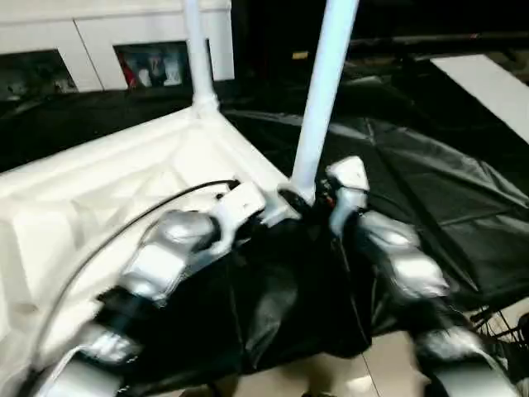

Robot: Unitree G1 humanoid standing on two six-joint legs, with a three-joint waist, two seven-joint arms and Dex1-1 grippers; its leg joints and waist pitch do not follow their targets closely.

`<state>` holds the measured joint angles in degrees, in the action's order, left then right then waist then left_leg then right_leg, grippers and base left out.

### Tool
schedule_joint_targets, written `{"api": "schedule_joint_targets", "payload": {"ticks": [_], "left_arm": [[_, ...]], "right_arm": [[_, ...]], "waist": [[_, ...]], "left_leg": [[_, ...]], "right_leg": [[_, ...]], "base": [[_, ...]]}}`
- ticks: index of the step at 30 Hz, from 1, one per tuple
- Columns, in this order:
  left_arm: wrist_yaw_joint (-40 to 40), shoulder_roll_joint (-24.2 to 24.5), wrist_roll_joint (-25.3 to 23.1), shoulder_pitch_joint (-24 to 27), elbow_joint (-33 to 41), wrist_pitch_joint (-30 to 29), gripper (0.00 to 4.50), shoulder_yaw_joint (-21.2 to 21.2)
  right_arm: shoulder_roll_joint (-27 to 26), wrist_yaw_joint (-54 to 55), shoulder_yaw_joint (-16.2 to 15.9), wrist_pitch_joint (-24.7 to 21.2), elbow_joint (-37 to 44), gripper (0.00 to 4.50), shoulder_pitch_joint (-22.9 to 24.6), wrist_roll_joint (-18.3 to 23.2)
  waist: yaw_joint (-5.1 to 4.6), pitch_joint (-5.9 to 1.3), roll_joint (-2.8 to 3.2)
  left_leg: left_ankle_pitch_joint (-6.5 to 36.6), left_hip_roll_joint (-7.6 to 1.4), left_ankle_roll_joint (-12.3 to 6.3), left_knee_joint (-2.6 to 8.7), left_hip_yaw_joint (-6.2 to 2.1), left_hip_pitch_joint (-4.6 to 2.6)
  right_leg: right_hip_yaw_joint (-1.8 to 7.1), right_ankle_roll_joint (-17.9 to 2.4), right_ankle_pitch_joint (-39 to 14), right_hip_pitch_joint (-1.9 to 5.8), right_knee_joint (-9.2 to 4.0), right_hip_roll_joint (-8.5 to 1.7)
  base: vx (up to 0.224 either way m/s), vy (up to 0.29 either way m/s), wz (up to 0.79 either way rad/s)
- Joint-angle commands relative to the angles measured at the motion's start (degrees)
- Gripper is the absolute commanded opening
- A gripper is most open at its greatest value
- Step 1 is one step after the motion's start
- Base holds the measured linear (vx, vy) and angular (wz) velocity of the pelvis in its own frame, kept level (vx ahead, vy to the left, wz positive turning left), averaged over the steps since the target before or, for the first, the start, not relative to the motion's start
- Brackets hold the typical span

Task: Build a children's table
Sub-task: Rotate leg to tighten

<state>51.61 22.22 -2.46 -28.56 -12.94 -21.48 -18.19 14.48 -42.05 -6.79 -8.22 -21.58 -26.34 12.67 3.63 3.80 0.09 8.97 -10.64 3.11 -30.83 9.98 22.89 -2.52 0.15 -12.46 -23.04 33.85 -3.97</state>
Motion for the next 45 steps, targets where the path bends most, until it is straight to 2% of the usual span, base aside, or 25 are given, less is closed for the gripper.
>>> {"api": "schedule_joint_targets", "payload": {"ticks": [1, 2, 4, 6, 7, 10, 12, 14, 19, 20, 22, 24, 26, 29, 30, 34, 43, 45], "left_arm": [[4.64, 0.29, 1.31, 1.56, 1.46, 2.99, 0.0, -2.42], [7.15, 1.95, 2.0, 2.38, 2.38, 3.53, 0.0, -2.73], [8.33, 2.59, 2.49, 2.75, 2.78, 3.73, 0.0, -2.75], [10.92, 4.26, 3.5, 3.27, 2.96, 5.02, 0.0, -2.37], [11.58, 4.67, 3.72, 3.33, 2.94, 5.43, 0.0, -2.3], [13.1, 5.71, 4.52, 3.7, 3.56, 5.55, 0.0, -2.13], [13.31, 6.06, 4.6, 3.78, 3.69, 5.72, 0.0, -2.09], [13.67, 6.44, 4.72, 3.84, 3.75, 5.82, 0.0, -2.05], [15.18, 7.2, 4.93, 3.86, 3.22, 7.39, 0.0, -1.63], [15.21, 7.2, 4.93, 3.88, 3.21, 7.46, 0.0, -1.64], [15.27, 7.13, 4.83, 3.96, 3.22, 7.64, 0.0, -1.61], [15.26, 7.11, 4.79, 3.99, 3.25, 7.63, 0.0, -1.59], [15.15, 7.2, 4.89, 4.06, 3.45, 7.54, 0.0, -1.69], [15.15, 7.24, 4.99, 4.17, 3.56, 7.53, 0.0, -1.72], [15.19, 7.22, 4.95, 4.18, 3.47, 7.62, 0.0, -1.68], [15.33, 7.26, 4.89, 4.21, 3.28, 7.79, 0.0, -1.57], [15.56, 7.48, 4.62, 4.23, 2.73, 7.68, 0.0, -1.66], [12.93, 6.29, 3.83, 3.76, 1.45, 6.46, 0.0, -1.32]], "right_arm": [[1.04, -4.58, -2.7, -1.58, 3.56, 3.92, 1.64, 0.4], [3.9, -7.95, -4.12, -1.64, 6.28, 3.92, 3.65, 0.19], [4.98, -9.39, -4.54, -1.76, 7.66, 3.92, 4.58, 0.17], [6.19, -11.05, -4.62, -0.45, 9.54, 3.92, 6.43, 0.12], [6.13, -11.08, -4.43, 0.13, 9.41, 3.92, 6.57, 0.13], [6.7, -12.19, -4.38, -0.7, 10.95, 3.92, 7.27, 0.83], [7.1, -12.61, -4.58, -1.15, 11.62, 3.92, 7.57, 1.08], [7.47, -12.85, -4.89, -1.06, 11.76, 3.92, 7.77, 0.89], [8.37, -12.82, -5.99, 0.28, 10.98, 3.92, 7.72, -1.52], [8.31, -12.62, -6.05, 0.66, 10.67, 3.75, 7.58, -1.95], [8.21, -12.04, -6.62, 2.34, 9.32, 3.75, 7.01, -4.15], [8.19, -11.91, -6.69, 2.43, 9.17, 3.75, 6.95, -4.4], [8.13, -11.7, -6.71, 2.4, 8.93, 3.41, 6.79, -4.33], [7.95, -11.23, -6.6, 2.25, 8.66, 3.28, 6.42, -4.0], [7.81, -10.98, -6.54, 2.27, 8.49, 3.06, 6.32, -3.87], [6.94, -10.97, -5.84, 2.05, 8.23, 2.78, 6.29, -3.3], [6.65, -11.24, -6.72, 2.39, 7.06, 2.7, 6.83, -4.11], [5.46, -8.11, -6.11, 1.05, 5.31, 2.7, 7.11, -4.94]], "waist": [[0.13, -3.51, 0.0], [0.14, -3.38, -0.16], [0.08, -3.25, -0.11], [0.14, -3.02, 0.02], [0.09, -2.97, -0.01], [-0.23, -2.71, 0.19], [-0.17, -2.72, 0.23], [-0.12, -2.87, 0.23], [-0.01, -3.3, 0.12], [0.04, -3.32, 0.09], [0.07, -3.39, -0.01], [0.1, -3.32, -0.06], [0.13, -3.34, -0.02], [0.11, -3.43, -0.04], [0.12, -3.5, -0.03], [0.1, -3.57, -0.08], [0.07, -3.52, -0.01], [0.03, -3.46, -0.01]], "left_leg": [[0.64, -2.05, -7.47, 1.7, -0.3, -1.29], [1.14, -2.23, -7.59, 1.67, -0.24, -1.32], [2.57, -2.34, -7.33, 1.77, -0.24, -1.38], [5.78, -2.55, -6.26, 1.97, -0.24, -1.55], [6.54, -2.6, -5.96, 2.04, -0.23, -1.57], [10.59, -2.81, -3.67, 2.4, -0.27, -1.72], [10.9, -2.88, -3.15, 2.4, -0.23, -1.78], [10.69, -2.79, -2.94, 2.26, -0.12, -1.89], [6.9, -2.51, -4.17, 1.61, 0.03, -1.6], [6.9, -2.49, -4.4, 1.53, 0.06, -1.58], [7.25, -2.45, -4.41, 1.43, 0.09, -1.54], [7.74, -2.45, -4.31, 1.42, 0.11, -1.55], [8.19, -2.52, -4.19, 1.41, 0.08, -1.58], [7.67, -2.49, -4.27, 1.3, 0.04, -1.54], [7.38, -2.47, -4.36, 1.23, 0.04, -1.59], [6.69, -2.36, -4.9, 1.04, 0.08, -1.46], [6.5, -2.33, -5.11, 0.92, 0.04, -1.48], [6.95, -2.28, -4.99, 0.92, 0.09, -1.5]], "right_leg": [[2.03, -13.56, 19.31, 3.4, -1.77, -3.08], [2.02, -13.55, 18.34, 3.32, -1.76, -3.09], [2.01, -13.75, 15.24, 3.22, -1.91, -3.22], [2.07, -14.01, 8.83, 3.06, -2.32, -3.38], [2.11, -14.09, 7.33, 3.0, -2.42, -3.44], [2.22, -14.02, -0.51, 2.72, -2.88, -3.52], [2.3, -13.81, -1.54, 2.61, -2.88, -3.53], [2.36, -13.78, -1.33, 2.56, -2.83, -3.53], [2.25, -14.26, 4.27, 2.8, -2.05, -3.47], [2.26, -14.46, 4.56, 2.78, -2.02, -3.5], [2.26, -14.66, 3.87, 2.82, -2.01, -3.62], [2.28, -14.56, 2.7, 2.79, -2.04, -3.54], [2.3, -14.44, 1.75, 2.79, -2.04, -3.59], [2.29, -14.5, 2.21, 2.82, -1.88, -3.53], [2.27, -14.57, 2.64, 2.82, -1.8, -3.49], [2.28, -14.89, 3.95, 2.9, -1.63, -3.51], [2.21, -15.16, 4.54, 2.93, -1.49, -3.39], [2.23, -15.22, 3.75, 2.85, -1.59, -3.41]], "base": [[0.0, 0.0, 0.0], [0.0, 0.0, 0.0], [0.0, 0.0, 0.0], [0.0, 0.0, 0.0], [0.0, 0.0, 0.0], [0.0, 0.0, 0.0], [0.0, 0.0, 0.0], [0.0, 0.0, 0.0], [0.0, 0.0, 0.0], [0.0, 0.0, 0.0], [0.0, 0.0, 0.0], [0.0, 0.0, 0.0], [0.0, 0.0, 0.0], [0.0, 0.0, 0.0], [0.0, 0.0, 0.0], [0.0, 0.0, 0.0], [0.0, 0.0, 0.0], [0.0, 0.0, 0.0]]}}
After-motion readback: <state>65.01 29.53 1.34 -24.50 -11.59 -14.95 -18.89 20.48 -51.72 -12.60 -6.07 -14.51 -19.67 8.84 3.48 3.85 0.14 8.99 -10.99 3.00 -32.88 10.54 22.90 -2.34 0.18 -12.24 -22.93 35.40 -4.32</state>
